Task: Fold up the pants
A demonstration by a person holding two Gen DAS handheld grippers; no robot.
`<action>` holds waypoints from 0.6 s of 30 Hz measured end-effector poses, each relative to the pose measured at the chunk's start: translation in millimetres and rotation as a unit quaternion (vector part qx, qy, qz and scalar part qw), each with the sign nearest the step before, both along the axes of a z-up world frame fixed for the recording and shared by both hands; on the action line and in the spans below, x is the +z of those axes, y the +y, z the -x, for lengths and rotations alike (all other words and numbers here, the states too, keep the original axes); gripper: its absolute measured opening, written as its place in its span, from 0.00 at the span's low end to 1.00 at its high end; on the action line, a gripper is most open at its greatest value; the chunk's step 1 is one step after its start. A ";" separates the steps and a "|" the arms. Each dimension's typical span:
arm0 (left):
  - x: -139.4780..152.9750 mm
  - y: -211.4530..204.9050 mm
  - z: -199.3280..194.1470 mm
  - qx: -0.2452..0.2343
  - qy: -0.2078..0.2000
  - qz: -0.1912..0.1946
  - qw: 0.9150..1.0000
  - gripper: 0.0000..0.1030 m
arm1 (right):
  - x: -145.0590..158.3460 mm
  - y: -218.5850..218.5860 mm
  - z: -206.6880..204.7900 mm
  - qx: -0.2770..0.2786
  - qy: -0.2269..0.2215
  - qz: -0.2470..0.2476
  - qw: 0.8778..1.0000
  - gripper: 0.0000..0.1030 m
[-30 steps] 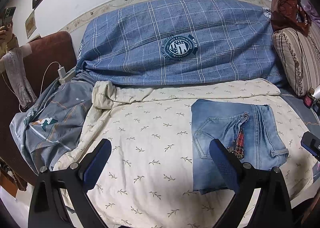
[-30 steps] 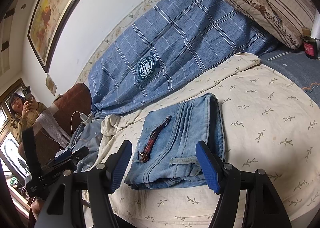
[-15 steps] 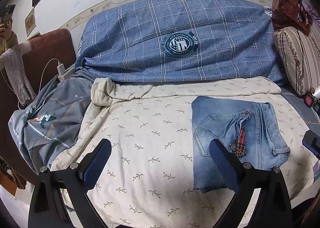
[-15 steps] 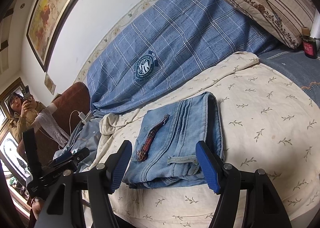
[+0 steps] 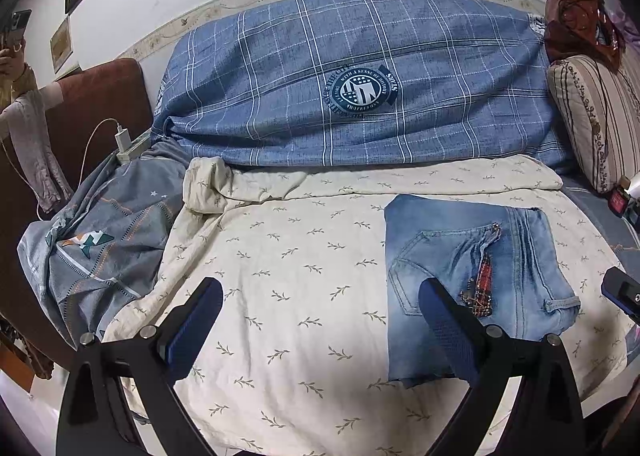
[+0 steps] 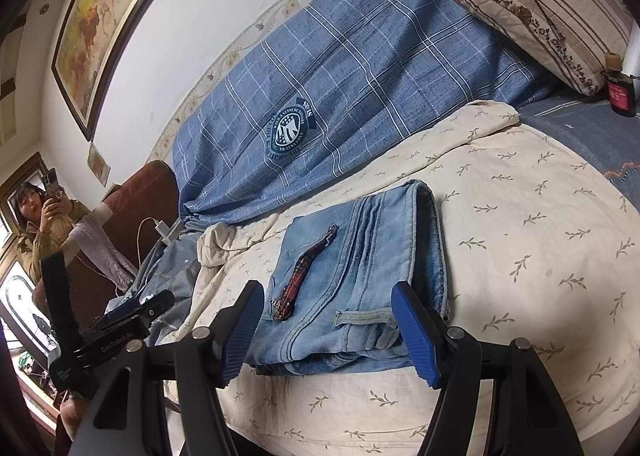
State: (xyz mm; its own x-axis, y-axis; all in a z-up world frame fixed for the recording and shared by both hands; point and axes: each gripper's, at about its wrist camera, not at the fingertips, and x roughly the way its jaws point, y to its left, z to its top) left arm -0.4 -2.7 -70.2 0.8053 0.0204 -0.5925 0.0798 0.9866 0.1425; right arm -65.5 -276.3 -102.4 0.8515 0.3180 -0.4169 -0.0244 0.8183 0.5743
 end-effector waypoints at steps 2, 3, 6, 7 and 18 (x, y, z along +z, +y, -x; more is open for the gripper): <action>0.8 -0.3 0.8 0.000 -0.002 0.000 1.000 0.96 | -0.1 0.4 0.4 0.000 0.000 0.001 1.000 0.68; 0.5 -0.3 1.0 -0.001 -0.001 0.000 1.000 0.96 | -0.1 0.5 0.7 0.000 0.000 0.001 1.000 0.68; 0.2 -0.1 0.5 0.000 0.000 0.000 1.000 0.96 | -0.2 0.4 0.9 0.000 0.000 0.000 1.000 0.68; -0.1 0.1 0.4 0.000 0.000 0.000 1.000 0.96 | -0.1 0.5 0.8 0.000 0.000 0.001 1.000 0.68; -6.9 -0.9 -4.1 -0.005 0.008 0.002 1.000 0.96 | -1.7 2.6 -1.0 0.003 0.005 0.003 1.000 0.68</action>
